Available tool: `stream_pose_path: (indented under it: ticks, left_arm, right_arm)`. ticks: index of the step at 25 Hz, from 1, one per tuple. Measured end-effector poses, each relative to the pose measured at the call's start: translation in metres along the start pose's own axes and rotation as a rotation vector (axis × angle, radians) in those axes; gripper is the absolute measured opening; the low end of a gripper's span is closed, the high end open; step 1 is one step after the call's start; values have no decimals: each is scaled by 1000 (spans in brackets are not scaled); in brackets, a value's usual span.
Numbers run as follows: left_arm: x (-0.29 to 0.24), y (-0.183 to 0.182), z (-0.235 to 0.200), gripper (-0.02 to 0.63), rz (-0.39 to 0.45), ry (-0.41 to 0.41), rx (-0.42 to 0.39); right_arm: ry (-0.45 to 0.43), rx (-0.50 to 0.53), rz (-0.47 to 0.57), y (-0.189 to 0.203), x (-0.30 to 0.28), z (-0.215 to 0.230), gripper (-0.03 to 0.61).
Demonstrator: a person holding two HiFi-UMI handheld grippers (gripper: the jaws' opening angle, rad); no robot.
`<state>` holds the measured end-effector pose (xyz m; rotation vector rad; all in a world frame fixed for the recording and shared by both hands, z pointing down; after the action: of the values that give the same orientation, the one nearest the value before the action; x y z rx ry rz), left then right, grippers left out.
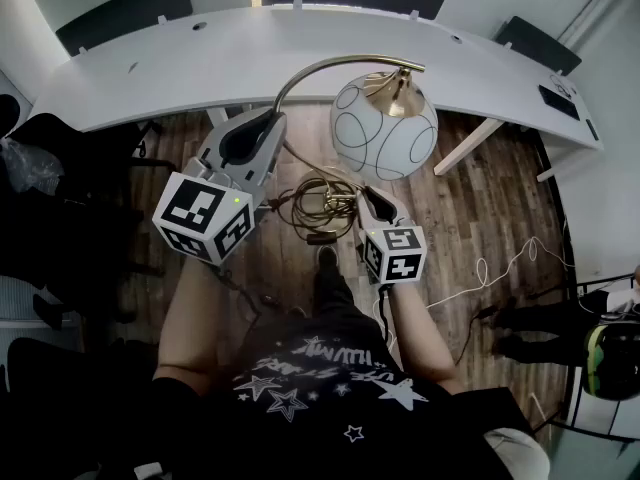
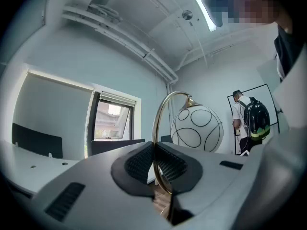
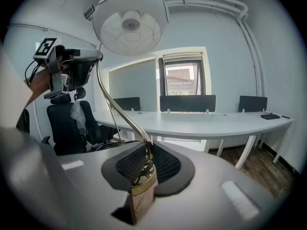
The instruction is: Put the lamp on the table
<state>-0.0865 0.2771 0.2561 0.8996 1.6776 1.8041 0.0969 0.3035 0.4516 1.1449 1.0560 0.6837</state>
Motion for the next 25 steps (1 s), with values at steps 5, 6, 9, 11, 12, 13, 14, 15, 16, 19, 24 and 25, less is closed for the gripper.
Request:
stream_pose_path:
  ticks: [5, 6, 9, 11, 12, 13, 14, 15, 16, 19, 24, 25]
  left_arm:
    - [-1, -3, -3, 31, 6, -8, 2]
    - [-2, -3, -3, 31, 7, -8, 2]
    - [-7, -1, -4, 31, 5, -11, 3]
    - [-10, 2, -5, 31, 4, -16, 3]
    - [-11, 3, -6, 31, 4, -19, 3]
    - [-13, 4, -7, 31, 3, -22, 3]
    - [-15, 5, -8, 31, 2, -23, 4]
    - [-16, 7, -10, 31, 0, -24, 4]
    - [-18, 8, -11, 31, -2, -25, 4]
    - [-25, 12, -16, 31, -5, -25, 5]
    - [-45, 15, -31, 31, -3, -27, 14]
    - [-51, 15, -35, 31, -3, -28, 17]
  right_arm:
    - [-12, 8, 4, -4, -3, 1, 43]
    - [-14, 7, 4, -5, -4, 2, 43]
    - [-17, 4, 5, -5, -8, 6, 43]
    - [-22, 2, 4, -4, -11, 9, 43]
    - [-26, 3, 4, -4, -13, 10, 43]
    - [-29, 4, 4, -3, -15, 11, 43]
    - [-31, 4, 4, -3, -17, 12, 43]
    - [-34, 3, 3, -2, -19, 12, 43]
    - [-37, 2, 2, -1, -21, 13, 43]
    - [-48, -7, -4, 0, -30, 16, 43]
    - [-54, -15, -6, -8, -52, 29, 43]
    - [-55, -15, -7, -11, -58, 33, 43]
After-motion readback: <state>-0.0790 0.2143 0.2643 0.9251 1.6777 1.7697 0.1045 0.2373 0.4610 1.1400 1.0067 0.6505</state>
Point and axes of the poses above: the fingertips, and each gripper's own axes: x backward along the fingers, z to its right, y out of its underside, the point moved 3 cm from there along x, backward along the fingers, and after that the axes turned 4 degrees about z, right-handed, at the moved point
